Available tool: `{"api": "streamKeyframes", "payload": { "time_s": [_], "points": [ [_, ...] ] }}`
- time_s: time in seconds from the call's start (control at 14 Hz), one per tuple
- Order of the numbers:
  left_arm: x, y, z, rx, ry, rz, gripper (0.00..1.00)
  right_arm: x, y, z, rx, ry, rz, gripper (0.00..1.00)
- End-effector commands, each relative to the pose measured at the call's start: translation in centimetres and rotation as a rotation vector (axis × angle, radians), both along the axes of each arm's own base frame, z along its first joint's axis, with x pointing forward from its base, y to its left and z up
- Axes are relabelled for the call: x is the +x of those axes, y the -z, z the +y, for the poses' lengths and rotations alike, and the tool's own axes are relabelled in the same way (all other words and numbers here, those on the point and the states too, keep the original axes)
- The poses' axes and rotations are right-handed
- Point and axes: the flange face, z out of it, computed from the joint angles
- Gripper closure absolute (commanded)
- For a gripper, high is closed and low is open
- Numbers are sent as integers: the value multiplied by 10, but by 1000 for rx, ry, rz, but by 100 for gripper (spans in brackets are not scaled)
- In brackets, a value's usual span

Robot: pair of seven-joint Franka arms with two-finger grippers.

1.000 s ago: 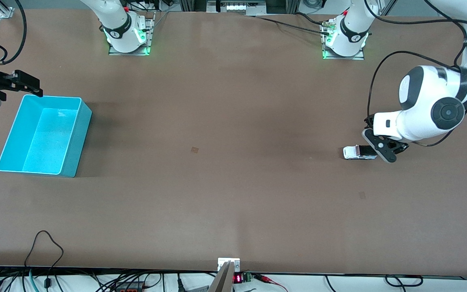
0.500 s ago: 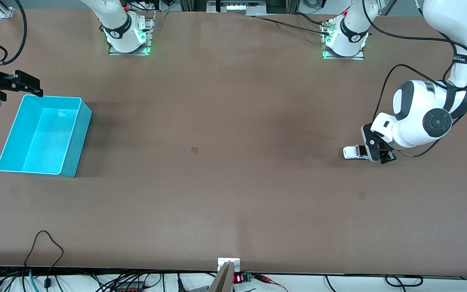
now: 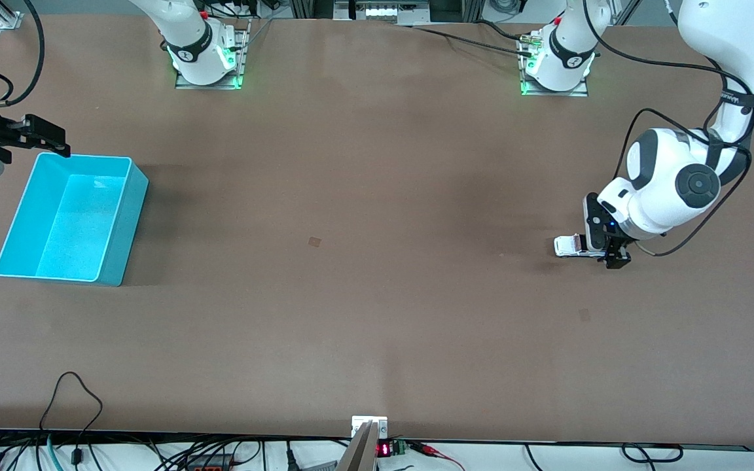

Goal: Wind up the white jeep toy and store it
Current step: 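Lower the left gripper and close it on the jeep's body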

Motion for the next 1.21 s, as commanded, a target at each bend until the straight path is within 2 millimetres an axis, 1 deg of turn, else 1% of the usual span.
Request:
{"api": "streamKeyframes", "payload": {
  "time_s": [0.0,0.07,0.36,0.86,1.14],
  "points": [
    [-12,6,6,4,24,-11,0,-2,-2,-1,17,3,3,0],
    [-16,12,6,3,24,1,0,-2,-1,-1,17,3,5,0],
    [-12,24,6,-2,26,-54,0,-2,-1,-1,17,1,5,0],
    [-12,31,7,-4,24,-58,0,-2,-1,-1,17,0,5,0],
    [-14,40,9,-6,19,-48,0,-2,-1,-1,17,-2,5,0]
  ]
}}
